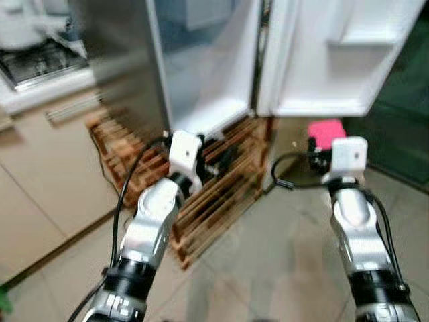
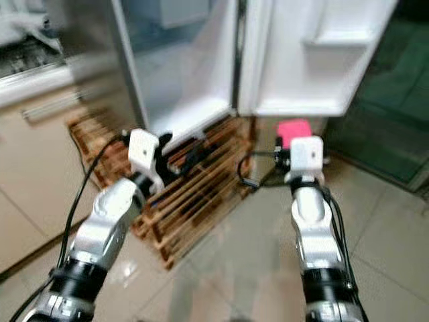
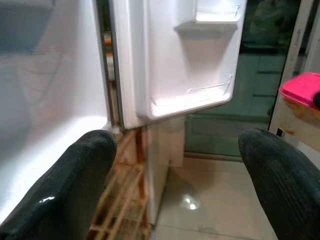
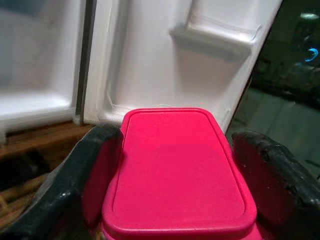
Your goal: Restocking fridge
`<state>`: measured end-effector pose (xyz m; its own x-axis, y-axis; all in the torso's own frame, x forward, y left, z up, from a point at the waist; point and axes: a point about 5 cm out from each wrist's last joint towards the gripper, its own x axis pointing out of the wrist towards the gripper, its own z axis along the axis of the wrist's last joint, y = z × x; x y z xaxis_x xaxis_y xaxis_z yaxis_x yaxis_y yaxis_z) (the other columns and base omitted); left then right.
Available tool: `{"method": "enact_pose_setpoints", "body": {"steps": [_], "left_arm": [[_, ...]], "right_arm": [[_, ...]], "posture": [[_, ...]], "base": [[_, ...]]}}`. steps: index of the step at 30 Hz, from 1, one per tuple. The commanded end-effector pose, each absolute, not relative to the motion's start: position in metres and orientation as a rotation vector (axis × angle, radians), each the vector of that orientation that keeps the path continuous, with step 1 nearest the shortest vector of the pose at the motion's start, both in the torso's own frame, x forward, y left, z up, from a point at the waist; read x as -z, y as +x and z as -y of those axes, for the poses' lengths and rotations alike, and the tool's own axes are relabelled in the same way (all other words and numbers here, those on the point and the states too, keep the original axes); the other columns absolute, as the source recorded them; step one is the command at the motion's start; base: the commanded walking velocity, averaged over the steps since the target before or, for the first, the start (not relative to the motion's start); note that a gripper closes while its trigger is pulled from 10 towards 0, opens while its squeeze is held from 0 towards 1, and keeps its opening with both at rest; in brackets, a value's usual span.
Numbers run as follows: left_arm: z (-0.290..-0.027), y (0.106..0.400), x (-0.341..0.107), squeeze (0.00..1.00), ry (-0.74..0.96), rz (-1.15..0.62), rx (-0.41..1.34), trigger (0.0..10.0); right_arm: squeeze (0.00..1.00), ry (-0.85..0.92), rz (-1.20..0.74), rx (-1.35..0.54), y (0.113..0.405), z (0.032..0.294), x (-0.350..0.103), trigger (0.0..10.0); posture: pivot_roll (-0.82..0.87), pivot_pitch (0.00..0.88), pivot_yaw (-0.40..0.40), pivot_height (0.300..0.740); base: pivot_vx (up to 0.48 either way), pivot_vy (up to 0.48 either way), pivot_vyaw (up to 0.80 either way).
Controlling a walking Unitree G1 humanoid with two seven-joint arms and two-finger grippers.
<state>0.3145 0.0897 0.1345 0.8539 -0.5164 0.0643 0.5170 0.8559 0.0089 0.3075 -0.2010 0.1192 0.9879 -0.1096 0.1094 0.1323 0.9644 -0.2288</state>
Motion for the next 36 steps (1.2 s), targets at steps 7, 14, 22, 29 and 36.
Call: {"method": "enact_pose_setpoints", "body": {"steps": [7, 14, 22, 29, 36], "left_arm": [[-0.101, 0.324, -0.134, 0.00, 0.074, 0.068, 0.430, 10.0], [-0.107, 0.326, -0.133, 0.00, 0.013, 0.054, 0.401, 10.0], [-0.101, 0.328, -0.128, 0.00, -0.033, 0.022, 0.415, 10.0], [-0.094, 0.327, -0.131, 0.00, -0.047, 0.034, 0.460, 10.0], [-0.093, 0.327, -0.132, 0.00, -0.052, 0.041, 0.460, 10.0]], "right_arm": [[0.00, -0.240, 0.116, 0.125, 0.300, 0.204, -0.123, 0.0], [0.00, -0.254, 0.093, 0.180, 0.289, 0.220, -0.118, 0.0], [0.00, -0.262, 0.075, 0.192, 0.277, 0.227, -0.115, 0.0], [0.00, -0.255, 0.083, 0.178, 0.280, 0.222, -0.117, 0.0], [0.00, -0.254, 0.090, 0.160, 0.284, 0.217, -0.120, 0.0]], "posture": [[-0.15, 0.000, 0.039, 0.740], [-0.17, 0.000, 0.042, 0.740], [-0.19, 0.000, 0.054, 0.740], [-0.19, 0.000, 0.054, 0.740], [-0.18, 0.000, 0.049, 0.740]], "base": [[0.000, -0.304, 0.00], [0.192, 0.000, 0.00], [0.480, 0.000, 0.00], [0.480, 0.000, 0.00], [0.480, 0.000, 0.00]]}}
